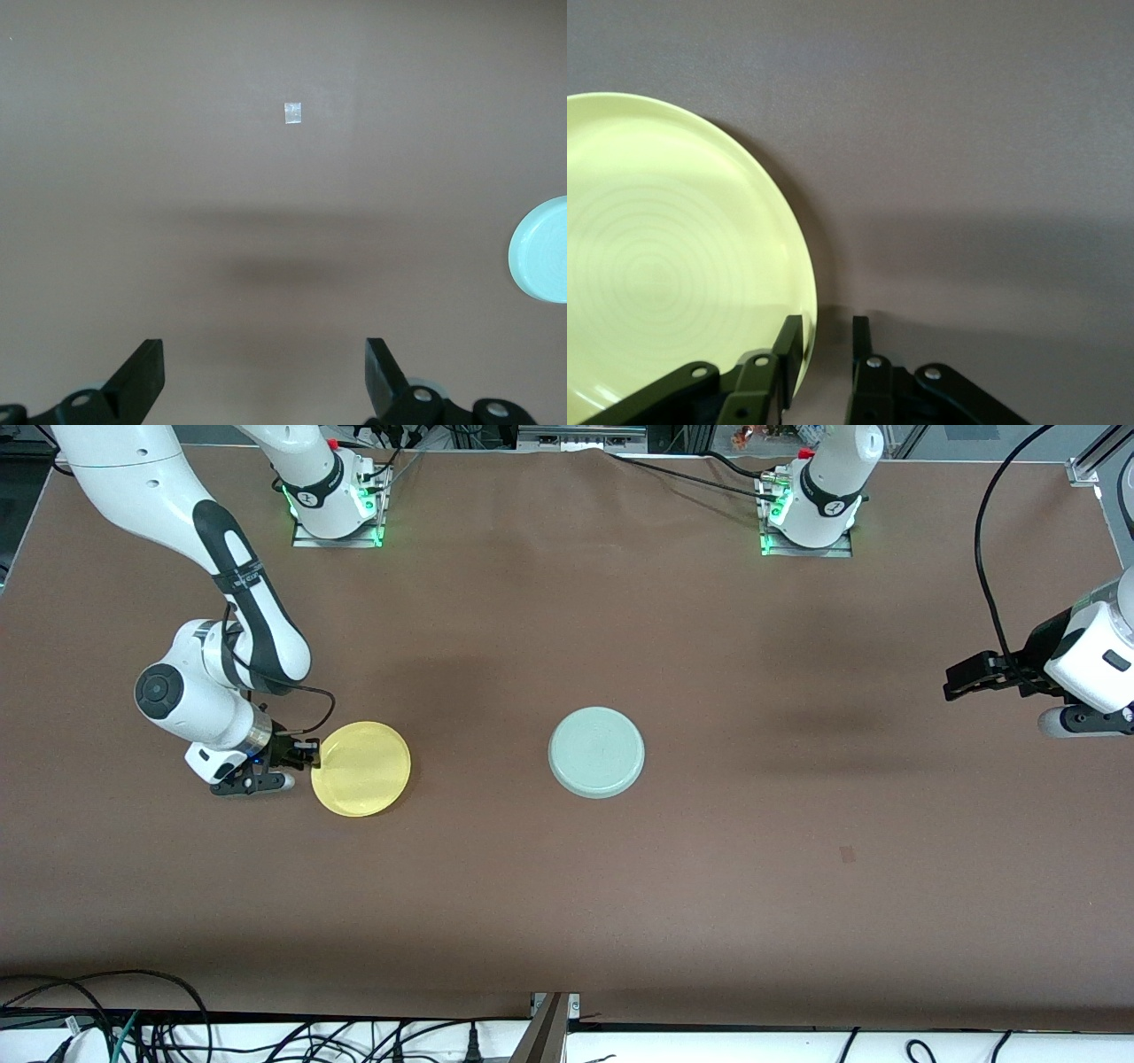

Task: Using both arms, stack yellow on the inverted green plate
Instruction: 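Lower the right gripper to the yellow plate's rim and grasp it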

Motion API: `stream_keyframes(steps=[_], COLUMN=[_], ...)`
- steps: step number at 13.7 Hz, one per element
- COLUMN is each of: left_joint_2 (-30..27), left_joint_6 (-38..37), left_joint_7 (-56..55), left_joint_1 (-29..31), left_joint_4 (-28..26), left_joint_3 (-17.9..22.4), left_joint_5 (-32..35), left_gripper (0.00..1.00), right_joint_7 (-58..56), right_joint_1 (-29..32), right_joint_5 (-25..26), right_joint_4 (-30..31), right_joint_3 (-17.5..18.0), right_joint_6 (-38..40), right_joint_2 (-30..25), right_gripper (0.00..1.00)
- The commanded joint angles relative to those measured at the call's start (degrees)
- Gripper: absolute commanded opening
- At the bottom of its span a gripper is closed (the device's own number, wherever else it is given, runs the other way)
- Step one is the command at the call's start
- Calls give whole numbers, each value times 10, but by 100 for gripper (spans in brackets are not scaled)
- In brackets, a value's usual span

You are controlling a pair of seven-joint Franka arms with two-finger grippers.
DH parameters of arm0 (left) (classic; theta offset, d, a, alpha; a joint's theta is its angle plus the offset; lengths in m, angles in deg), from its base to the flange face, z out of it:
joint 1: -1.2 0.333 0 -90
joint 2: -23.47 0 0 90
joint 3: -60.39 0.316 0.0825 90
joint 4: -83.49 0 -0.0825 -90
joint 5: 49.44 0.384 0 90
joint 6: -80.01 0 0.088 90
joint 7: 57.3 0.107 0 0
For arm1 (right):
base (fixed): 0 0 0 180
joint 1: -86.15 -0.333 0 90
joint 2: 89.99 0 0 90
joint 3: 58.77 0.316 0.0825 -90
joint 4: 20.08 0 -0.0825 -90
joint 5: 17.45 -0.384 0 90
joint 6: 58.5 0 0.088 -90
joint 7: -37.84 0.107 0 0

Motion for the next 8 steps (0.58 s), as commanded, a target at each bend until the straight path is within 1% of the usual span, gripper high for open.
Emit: stream_keyframes(steps=[1,4,7,8], left_joint_2=[-16,-12,-12,-16], left_joint_6=[6,7,7,5], left_joint_7=[12,24,23,23], left_joint_1=[-5,-18,-28,-28], left_joint_4=[-15,-13,-10,-10], left_joint_3=[16,24,23,23], left_joint_5=[1,2,0,0], left_gripper=[100,100,100,100], right_joint_7=[-3,-3,-5,-7], right_joint_1=[1,1,0,0], right_joint_5=[-17,-17,-18,-18], right_joint_4=[2,2,2,2], right_joint_3=[3,3,6,6], right_joint_6=[-2,-2,-1,-1], right_joint_2=[-2,-2,-3,-4], right_gripper=[25,17,0,0])
